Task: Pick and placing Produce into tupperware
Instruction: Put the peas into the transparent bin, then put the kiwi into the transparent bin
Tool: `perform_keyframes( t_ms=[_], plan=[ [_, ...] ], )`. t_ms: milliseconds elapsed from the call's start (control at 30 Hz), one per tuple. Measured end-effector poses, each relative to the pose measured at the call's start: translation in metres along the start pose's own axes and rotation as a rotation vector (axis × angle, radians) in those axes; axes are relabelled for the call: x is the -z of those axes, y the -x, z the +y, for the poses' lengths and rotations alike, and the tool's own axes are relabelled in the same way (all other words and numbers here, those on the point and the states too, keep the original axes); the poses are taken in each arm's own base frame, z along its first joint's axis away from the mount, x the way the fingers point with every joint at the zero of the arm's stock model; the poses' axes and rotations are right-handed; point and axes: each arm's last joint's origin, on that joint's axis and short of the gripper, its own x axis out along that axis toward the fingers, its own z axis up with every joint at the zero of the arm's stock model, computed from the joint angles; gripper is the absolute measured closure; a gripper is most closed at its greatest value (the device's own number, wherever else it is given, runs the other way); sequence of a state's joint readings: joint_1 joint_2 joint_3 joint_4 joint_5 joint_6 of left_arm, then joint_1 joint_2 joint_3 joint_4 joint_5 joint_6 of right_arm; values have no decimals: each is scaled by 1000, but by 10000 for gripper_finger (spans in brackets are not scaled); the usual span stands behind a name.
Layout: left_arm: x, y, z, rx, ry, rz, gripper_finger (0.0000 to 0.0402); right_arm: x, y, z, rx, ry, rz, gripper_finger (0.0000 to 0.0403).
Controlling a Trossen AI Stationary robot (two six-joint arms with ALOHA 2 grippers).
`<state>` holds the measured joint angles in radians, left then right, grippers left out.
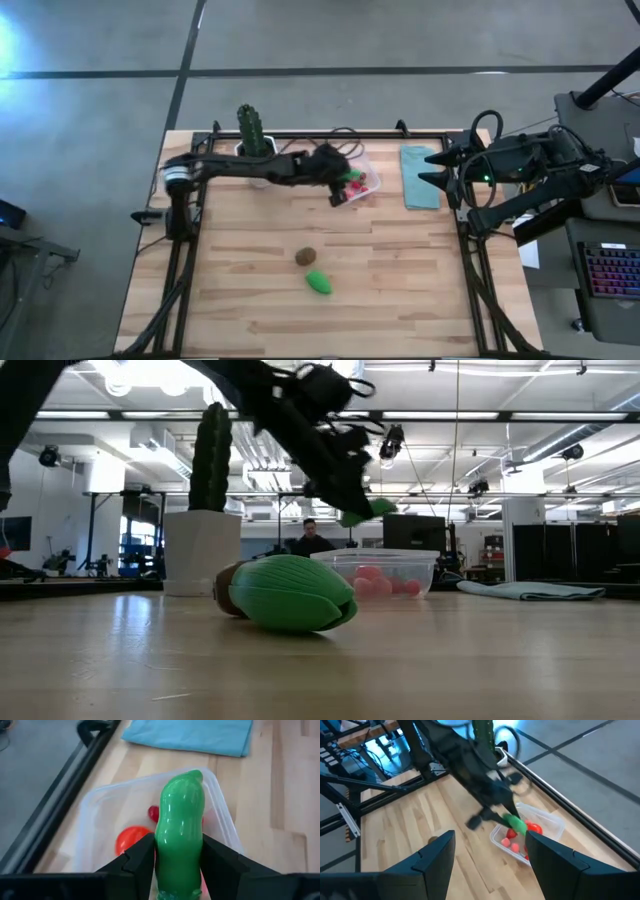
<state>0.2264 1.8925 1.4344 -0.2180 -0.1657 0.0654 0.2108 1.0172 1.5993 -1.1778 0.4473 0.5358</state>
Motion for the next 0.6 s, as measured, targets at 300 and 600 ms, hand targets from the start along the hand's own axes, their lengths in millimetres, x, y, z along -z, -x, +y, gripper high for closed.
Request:
perform_keyframes(
  t_ms=[300, 600],
  plan=[
    [-4, -41, -5, 11, -1, 71, 238, 0, 0, 0, -1, -50, 3, 170],
    [-6, 3, -5, 113, -30, 200, 184, 2, 0, -1, 12, -38, 22, 170]
  ],
)
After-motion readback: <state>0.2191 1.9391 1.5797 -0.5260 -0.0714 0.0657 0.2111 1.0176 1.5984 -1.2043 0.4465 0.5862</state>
